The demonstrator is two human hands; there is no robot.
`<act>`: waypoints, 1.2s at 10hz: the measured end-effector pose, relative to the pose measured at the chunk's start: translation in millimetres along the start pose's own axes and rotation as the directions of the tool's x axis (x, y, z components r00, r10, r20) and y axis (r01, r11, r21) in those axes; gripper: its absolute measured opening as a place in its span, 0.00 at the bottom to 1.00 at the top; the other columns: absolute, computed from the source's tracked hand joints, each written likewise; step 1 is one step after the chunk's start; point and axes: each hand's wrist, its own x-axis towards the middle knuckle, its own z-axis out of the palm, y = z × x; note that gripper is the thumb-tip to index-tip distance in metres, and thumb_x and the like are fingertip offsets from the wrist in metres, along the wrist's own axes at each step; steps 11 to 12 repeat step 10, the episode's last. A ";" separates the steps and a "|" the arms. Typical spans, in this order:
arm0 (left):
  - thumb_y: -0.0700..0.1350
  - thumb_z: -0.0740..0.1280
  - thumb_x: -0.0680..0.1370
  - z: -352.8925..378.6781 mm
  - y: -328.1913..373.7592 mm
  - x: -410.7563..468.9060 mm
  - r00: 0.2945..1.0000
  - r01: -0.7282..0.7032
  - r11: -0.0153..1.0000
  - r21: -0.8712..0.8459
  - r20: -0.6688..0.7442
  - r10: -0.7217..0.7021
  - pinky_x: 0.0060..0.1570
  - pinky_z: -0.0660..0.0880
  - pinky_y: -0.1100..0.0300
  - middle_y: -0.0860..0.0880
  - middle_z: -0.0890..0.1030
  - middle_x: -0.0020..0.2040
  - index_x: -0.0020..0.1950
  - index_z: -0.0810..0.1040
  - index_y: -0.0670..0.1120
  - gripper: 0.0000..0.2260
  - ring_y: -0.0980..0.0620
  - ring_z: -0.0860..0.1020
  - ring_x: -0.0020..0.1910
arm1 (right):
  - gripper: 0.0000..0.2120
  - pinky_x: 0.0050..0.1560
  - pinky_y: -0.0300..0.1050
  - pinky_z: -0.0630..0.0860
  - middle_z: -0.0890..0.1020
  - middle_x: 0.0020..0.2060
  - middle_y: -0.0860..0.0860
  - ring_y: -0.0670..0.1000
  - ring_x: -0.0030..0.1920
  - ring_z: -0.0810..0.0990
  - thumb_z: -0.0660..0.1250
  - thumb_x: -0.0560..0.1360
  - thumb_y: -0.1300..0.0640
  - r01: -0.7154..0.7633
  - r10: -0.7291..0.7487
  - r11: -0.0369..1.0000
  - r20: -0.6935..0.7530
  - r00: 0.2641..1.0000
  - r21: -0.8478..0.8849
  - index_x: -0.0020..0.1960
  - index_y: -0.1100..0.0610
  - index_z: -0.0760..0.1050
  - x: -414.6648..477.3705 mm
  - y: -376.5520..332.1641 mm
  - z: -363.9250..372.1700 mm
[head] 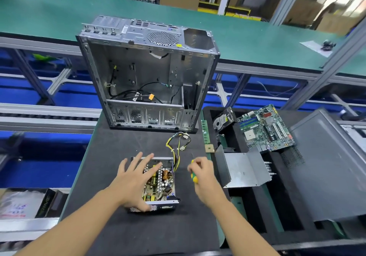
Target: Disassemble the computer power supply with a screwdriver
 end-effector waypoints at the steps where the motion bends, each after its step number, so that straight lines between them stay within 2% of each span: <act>1: 0.74 0.66 0.59 -1.3 1.2 0.1 1.000 0.005 1.000 0.004 0.018 -0.005 0.74 0.41 0.34 0.53 0.31 0.79 0.79 0.36 0.61 0.58 0.44 0.32 0.78 | 0.26 0.50 0.51 0.79 0.62 0.60 0.43 0.49 0.63 0.64 0.58 0.67 0.70 -0.145 0.141 0.989 0.130 0.981 0.018 0.53 0.41 0.67 -19.9 3.0 24.9; 2: 0.73 0.68 0.59 -1.1 0.9 0.3 1.000 0.011 1.000 0.004 0.029 -0.011 0.74 0.41 0.34 0.53 0.31 0.79 0.79 0.36 0.61 0.59 0.44 0.31 0.78 | 0.24 0.50 0.51 0.80 0.58 0.65 0.43 0.48 0.70 0.58 0.57 0.65 0.67 -0.110 0.106 0.994 0.240 0.965 0.003 0.53 0.42 0.64 -37.8 9.7 38.6; 3: 0.72 0.68 0.60 -1.4 0.5 -0.1 1.000 0.004 1.000 -0.012 0.030 -0.003 0.73 0.42 0.34 0.53 0.31 0.79 0.79 0.36 0.61 0.58 0.45 0.31 0.78 | 0.19 0.60 0.42 0.71 0.56 0.67 0.43 0.43 0.73 0.49 0.56 0.64 0.57 -0.078 0.058 0.996 0.341 0.938 0.047 0.53 0.45 0.64 -45.2 9.1 41.2; 4: 0.71 0.70 0.60 -2.7 -1.6 -0.8 1.000 -0.004 1.000 -0.031 0.026 0.005 0.73 0.42 0.34 0.54 0.32 0.80 0.79 0.36 0.62 0.58 0.46 0.31 0.78 | 0.15 0.65 0.37 0.59 0.58 0.66 0.43 0.44 0.72 0.51 0.58 0.67 0.50 -0.102 0.070 0.992 0.364 0.929 0.070 0.53 0.49 0.67 -38.1 1.7 39.6; 5: 0.69 0.71 0.61 -3.8 -4.0 -1.2 0.999 -0.021 1.000 -0.022 0.029 0.022 0.73 0.41 0.33 0.54 0.32 0.80 0.80 0.37 0.62 0.58 0.46 0.31 0.78 | 0.12 0.64 0.34 0.56 0.59 0.63 0.43 0.46 0.69 0.55 0.62 0.68 0.57 -0.155 0.121 0.985 0.333 0.935 0.076 0.52 0.53 0.70 -34.5 -5.5 37.7; 6: 0.69 0.72 0.62 -4.8 -3.3 -2.6 0.999 -0.031 0.999 -0.024 0.015 0.031 0.73 0.39 0.33 0.52 0.31 0.80 0.80 0.38 0.60 0.58 0.44 0.31 0.78 | 0.15 0.62 0.29 0.55 0.59 0.63 0.44 0.48 0.69 0.55 0.61 0.67 0.64 -0.221 0.188 0.973 0.342 0.921 0.062 0.53 0.53 0.71 -34.1 -14.1 41.2; 7: 0.73 0.71 0.62 -1.1 -4.4 -9.4 0.998 -0.061 0.996 -0.063 -0.037 0.059 0.74 0.37 0.35 0.51 0.29 0.79 0.81 0.38 0.59 0.59 0.44 0.30 0.78 | 0.18 0.65 0.32 0.53 0.60 0.69 0.48 0.49 0.71 0.54 0.61 0.69 0.67 -0.274 0.240 0.961 0.354 0.904 0.048 0.57 0.54 0.72 -31.7 -25.4 42.7; 8: 0.77 0.63 0.66 4.4 -10.7 -24.9 0.982 -0.102 0.979 -0.177 -0.178 0.070 0.75 0.39 0.41 0.55 0.31 0.80 0.81 0.46 0.58 0.51 0.50 0.32 0.78 | 0.19 0.67 0.35 0.55 0.61 0.72 0.49 0.53 0.72 0.56 0.62 0.70 0.67 -0.355 0.300 0.931 0.372 0.878 0.087 0.59 0.54 0.74 -29.2 -35.5 35.6; 9: 0.63 0.64 0.78 4.7 -17.1 -41.9 0.911 -0.123 0.864 -0.489 -0.402 -0.098 0.74 0.53 0.50 0.57 0.62 0.78 0.70 0.72 0.58 0.21 0.55 0.56 0.78 | 0.21 0.65 0.35 0.58 0.65 0.72 0.49 0.52 0.74 0.59 0.59 0.73 0.69 -0.416 0.343 0.899 0.365 0.866 0.140 0.62 0.52 0.75 -25.6 -39.6 26.4; 10: 0.49 0.63 0.82 -6.4 -27.7 -56.6 0.854 -0.045 0.571 -0.819 -0.328 -0.403 0.51 0.76 0.54 0.57 0.84 0.43 0.46 0.82 0.56 0.10 0.56 0.82 0.43 | 0.20 0.64 0.39 0.65 0.74 0.66 0.51 0.53 0.68 0.69 0.59 0.75 0.70 -0.498 0.457 0.843 0.219 0.862 0.203 0.61 0.53 0.77 -13.7 -49.4 13.7; 12: 0.49 0.63 0.82 -6.4 -27.7 -56.6 0.854 -0.045 0.571 -0.819 -0.328 -0.403 0.51 0.76 0.54 0.57 0.84 0.43 0.46 0.82 0.56 0.10 0.56 0.82 0.43 | 0.20 0.64 0.39 0.65 0.74 0.66 0.51 0.53 0.68 0.69 0.59 0.75 0.70 -0.498 0.457 0.843 0.219 0.862 0.203 0.61 0.53 0.77 -13.7 -49.4 13.7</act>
